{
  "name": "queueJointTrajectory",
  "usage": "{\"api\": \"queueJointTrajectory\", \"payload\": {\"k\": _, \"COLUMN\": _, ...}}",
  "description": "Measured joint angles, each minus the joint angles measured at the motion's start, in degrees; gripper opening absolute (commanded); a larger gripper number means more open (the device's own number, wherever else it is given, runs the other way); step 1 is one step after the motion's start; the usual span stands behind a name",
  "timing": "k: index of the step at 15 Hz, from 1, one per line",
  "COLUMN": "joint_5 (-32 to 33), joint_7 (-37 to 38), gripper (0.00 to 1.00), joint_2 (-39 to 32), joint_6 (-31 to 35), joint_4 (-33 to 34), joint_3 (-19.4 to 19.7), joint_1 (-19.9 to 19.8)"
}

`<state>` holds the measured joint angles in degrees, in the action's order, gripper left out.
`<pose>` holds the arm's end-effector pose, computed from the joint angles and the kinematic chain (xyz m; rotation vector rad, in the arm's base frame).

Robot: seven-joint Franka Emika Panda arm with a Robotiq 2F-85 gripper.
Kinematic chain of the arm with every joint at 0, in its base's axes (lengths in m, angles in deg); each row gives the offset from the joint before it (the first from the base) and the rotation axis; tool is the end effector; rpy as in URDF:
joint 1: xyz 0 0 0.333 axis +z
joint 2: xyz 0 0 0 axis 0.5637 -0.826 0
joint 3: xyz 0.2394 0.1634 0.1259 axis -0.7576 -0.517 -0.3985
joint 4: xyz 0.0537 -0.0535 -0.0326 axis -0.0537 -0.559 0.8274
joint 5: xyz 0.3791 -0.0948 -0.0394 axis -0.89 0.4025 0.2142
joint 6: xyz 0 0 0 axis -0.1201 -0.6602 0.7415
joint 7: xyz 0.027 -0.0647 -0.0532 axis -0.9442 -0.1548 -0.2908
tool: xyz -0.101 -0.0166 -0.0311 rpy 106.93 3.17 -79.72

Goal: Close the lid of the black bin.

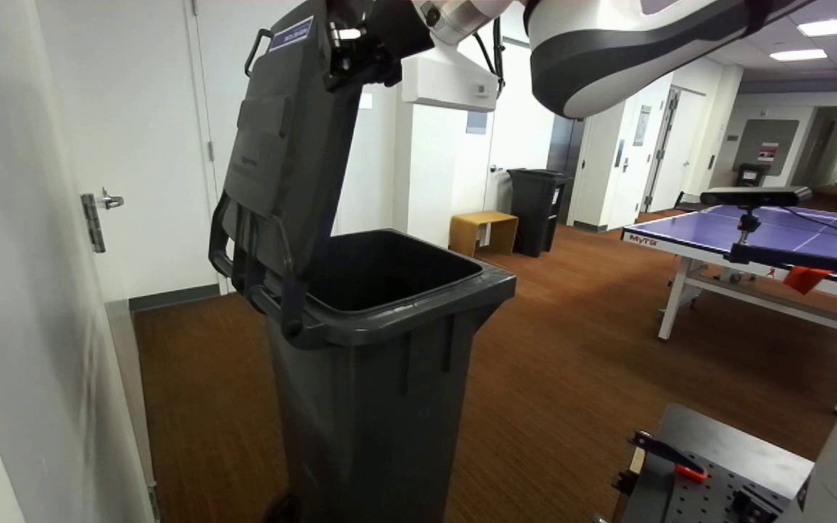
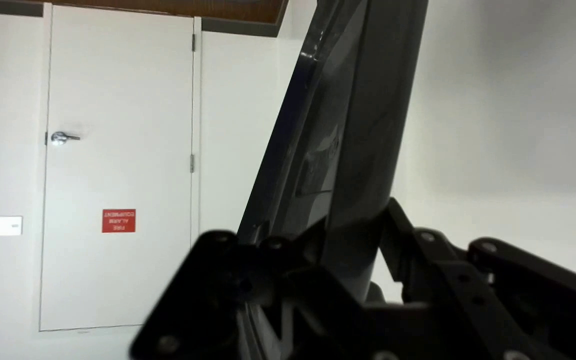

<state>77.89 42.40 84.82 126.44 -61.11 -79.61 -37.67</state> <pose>0.4656 0.1778 0.5722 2.6201 -0.0148 1.7293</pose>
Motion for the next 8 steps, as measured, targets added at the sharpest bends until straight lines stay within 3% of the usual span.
{"api": "queueJointTrajectory", "payload": {"k": 8, "joint_5": 12.0, "joint_7": 18.9, "gripper": 0.06, "joint_2": 2.7, "joint_6": 1.9, "joint_4": -3.3, "joint_3": 0.3, "joint_1": -4.6}}
